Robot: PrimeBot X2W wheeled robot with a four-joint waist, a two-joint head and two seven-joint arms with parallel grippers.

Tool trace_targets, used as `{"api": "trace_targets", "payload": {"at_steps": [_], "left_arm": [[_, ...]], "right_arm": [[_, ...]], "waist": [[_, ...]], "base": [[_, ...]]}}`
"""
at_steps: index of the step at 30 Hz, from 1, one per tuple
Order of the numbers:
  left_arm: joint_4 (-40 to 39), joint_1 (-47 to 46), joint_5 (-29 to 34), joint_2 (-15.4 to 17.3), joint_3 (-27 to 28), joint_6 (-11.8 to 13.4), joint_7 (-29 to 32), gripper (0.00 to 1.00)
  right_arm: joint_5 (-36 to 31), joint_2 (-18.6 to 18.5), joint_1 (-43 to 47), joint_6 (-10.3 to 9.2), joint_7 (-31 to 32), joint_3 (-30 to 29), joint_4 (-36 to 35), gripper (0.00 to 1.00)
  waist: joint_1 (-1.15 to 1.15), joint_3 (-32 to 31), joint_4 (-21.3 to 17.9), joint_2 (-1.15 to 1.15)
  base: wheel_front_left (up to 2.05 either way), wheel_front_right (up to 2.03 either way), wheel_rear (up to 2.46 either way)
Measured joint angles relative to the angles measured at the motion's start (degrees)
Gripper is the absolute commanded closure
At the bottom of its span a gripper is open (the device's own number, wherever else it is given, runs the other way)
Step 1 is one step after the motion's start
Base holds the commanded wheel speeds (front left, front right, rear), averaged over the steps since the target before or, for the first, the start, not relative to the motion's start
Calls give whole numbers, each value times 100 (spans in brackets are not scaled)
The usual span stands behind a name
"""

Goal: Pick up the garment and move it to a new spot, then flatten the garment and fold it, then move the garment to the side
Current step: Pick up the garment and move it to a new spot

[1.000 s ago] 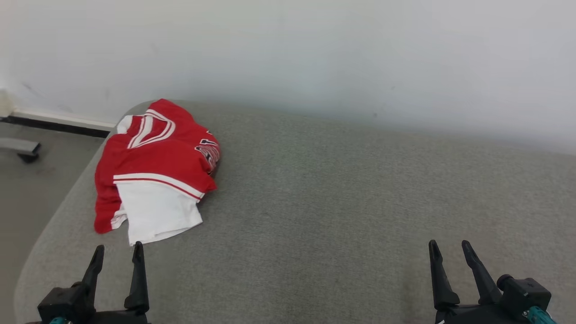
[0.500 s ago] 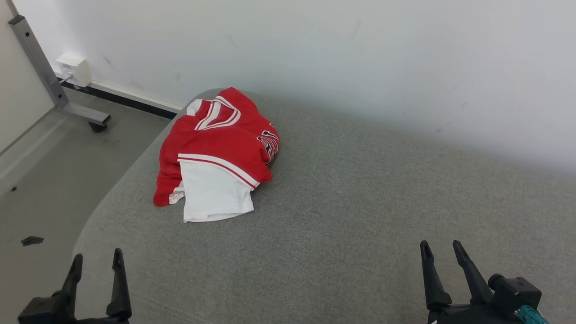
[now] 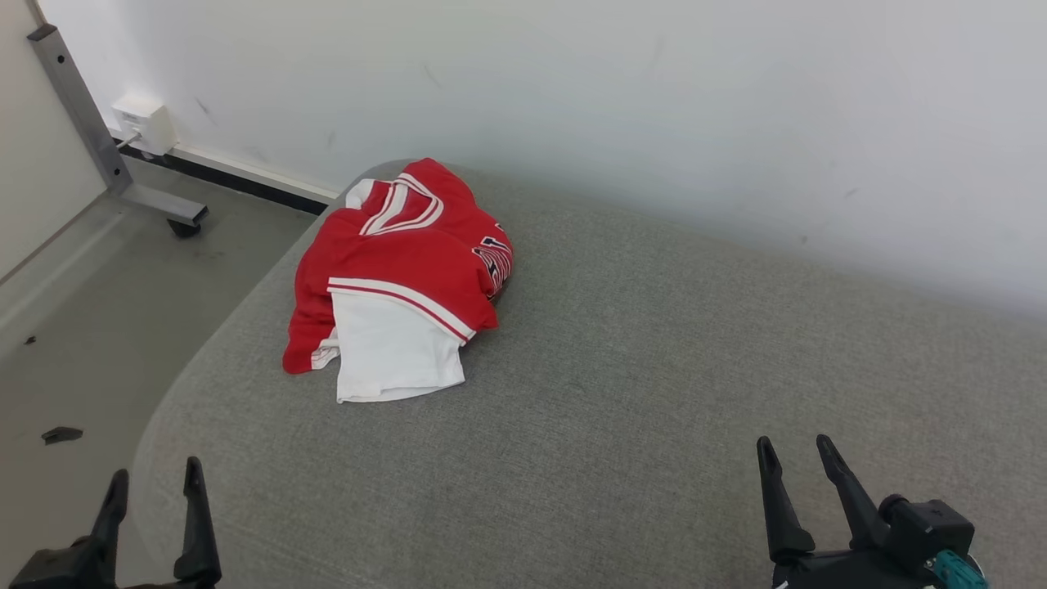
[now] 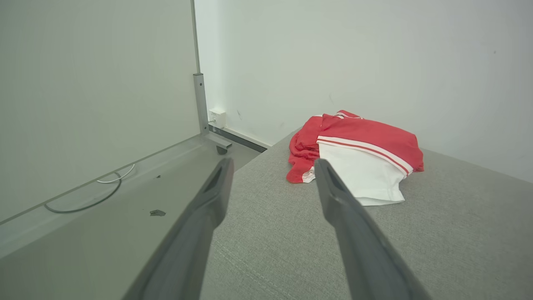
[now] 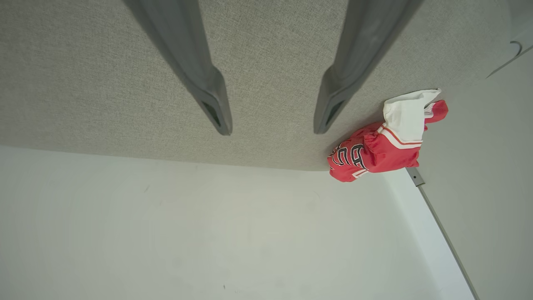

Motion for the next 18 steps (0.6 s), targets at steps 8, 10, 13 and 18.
{"api": "trace_targets", "payload": {"at_steps": [8,10,13,18], "left_arm": [[93,-348,-32,236,70,-74,-29,0],[122,-550,-65,299,111,-118,-44,0],[140,-949,-92,419,194,-164,-60,0],[286,-1995,-324,677,430,-249,-105,0]], "right_arm": [[-254,1,-130,0,114,-69,-108,0],[-330,3,-151,0,172,-103,-172,0],[-439,2,-222,0,240,-197,-298,0],[-687,0,-424,0,343,-413,-575,0]], "waist": [[0,118,-334,0],[0,180,-455,0],[0,311,-648,0],[1,708,-1033,0]], "base": [[0,0,0],[0,0,0],[0,0,0],[0,0,0]]}}
